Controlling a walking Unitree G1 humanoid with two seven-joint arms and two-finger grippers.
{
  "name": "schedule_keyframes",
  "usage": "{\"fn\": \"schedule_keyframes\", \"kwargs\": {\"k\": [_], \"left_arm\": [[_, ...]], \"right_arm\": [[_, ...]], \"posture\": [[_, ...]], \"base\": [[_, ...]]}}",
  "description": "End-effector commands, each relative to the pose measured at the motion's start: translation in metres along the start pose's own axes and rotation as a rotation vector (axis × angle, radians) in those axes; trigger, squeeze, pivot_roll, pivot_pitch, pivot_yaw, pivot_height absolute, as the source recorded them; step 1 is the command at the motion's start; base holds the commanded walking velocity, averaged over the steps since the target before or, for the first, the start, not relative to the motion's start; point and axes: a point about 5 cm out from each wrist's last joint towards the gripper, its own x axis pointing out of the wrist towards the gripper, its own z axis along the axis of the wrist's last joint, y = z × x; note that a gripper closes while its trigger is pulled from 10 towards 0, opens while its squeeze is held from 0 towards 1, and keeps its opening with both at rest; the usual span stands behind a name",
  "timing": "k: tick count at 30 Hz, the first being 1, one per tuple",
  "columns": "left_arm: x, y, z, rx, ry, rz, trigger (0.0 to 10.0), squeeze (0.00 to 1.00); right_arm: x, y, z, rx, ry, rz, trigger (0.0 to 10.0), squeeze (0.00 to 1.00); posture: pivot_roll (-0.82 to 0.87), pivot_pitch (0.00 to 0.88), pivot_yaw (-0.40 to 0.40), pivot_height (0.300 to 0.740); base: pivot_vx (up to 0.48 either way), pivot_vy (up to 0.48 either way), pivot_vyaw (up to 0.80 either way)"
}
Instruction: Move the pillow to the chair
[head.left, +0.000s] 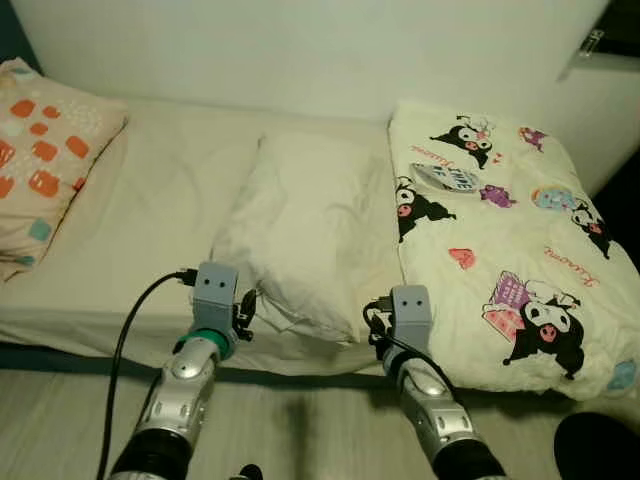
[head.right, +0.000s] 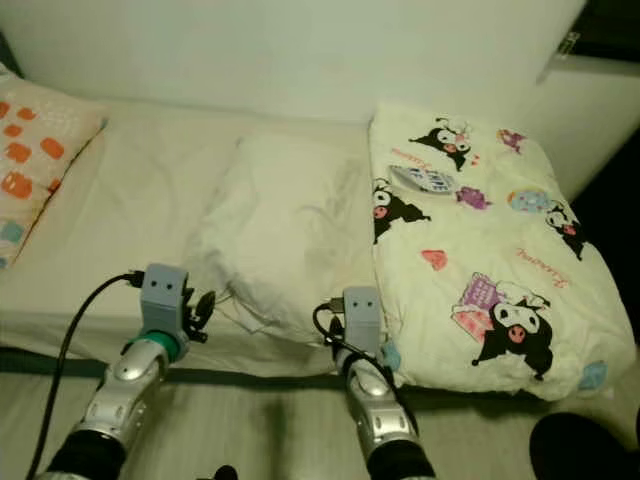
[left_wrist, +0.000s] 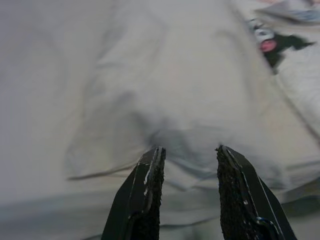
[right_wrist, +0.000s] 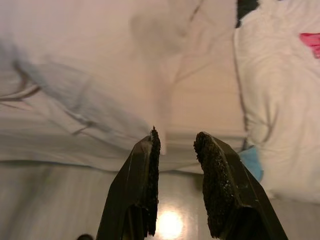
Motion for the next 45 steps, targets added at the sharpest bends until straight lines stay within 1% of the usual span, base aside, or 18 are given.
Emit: {"fn": "schedule_keyframes", "kwargs": {"k": [1,12,31,32,39,43,45], "left_arm": [[-0.003,0.004,-0.003,-0.007,0.008,0.006,10.0,0.00],[-0.005,0.003,-0.003,-0.018,0.003,-0.004,10.0,0.00],[-0.005,0.003,-0.002,-0.020,0.003,-0.012,10.0,0.00],[-0.006,0.002,-0.002,-0.020,0.004,-0.013,10.0,0.00],[-0.006,0.002,-0.004,-0.018,0.009,-0.015,10.0,0.00],[-0.007,0.000,-0.007,0.005,0.029,-0.029,10.0,0.00],[-0.006,-0.003,-0.008,0.021,0.039,-0.048,10.0,0.00]], "right_arm": [[-0.001,0.002,-0.003,-0.004,0.012,0.007,10.0,0.00],[-0.001,0.004,-0.005,0.001,0.015,0.007,10.0,0.00],[-0.002,0.001,-0.006,0.015,0.020,-0.009,10.0,0.00],[-0.002,0.001,-0.007,0.033,0.022,-0.010,10.0,0.00],[-0.003,0.000,-0.010,0.039,0.037,-0.016,10.0,0.00],[-0.005,-0.003,-0.014,0.030,0.049,-0.035,10.0,0.00],[-0.006,-0.005,-0.015,0.029,0.052,-0.042,10.0,0.00]], "posture": [[-0.02,0.010,-0.022,0.740],[-0.02,0.008,-0.021,0.740],[-0.02,0.014,-0.017,0.740],[-0.02,0.017,-0.017,0.740],[-0.02,0.023,-0.015,0.740],[-0.02,0.021,-0.008,0.740],[-0.03,0.025,-0.001,0.740]], "base": [[0.311,0.000,0.00],[0.343,0.000,0.00],[0.361,0.000,0.00],[0.360,0.000,-0.73],[0.361,0.000,-0.78],[0.072,0.000,0.00],[0.000,0.000,0.00]]}}
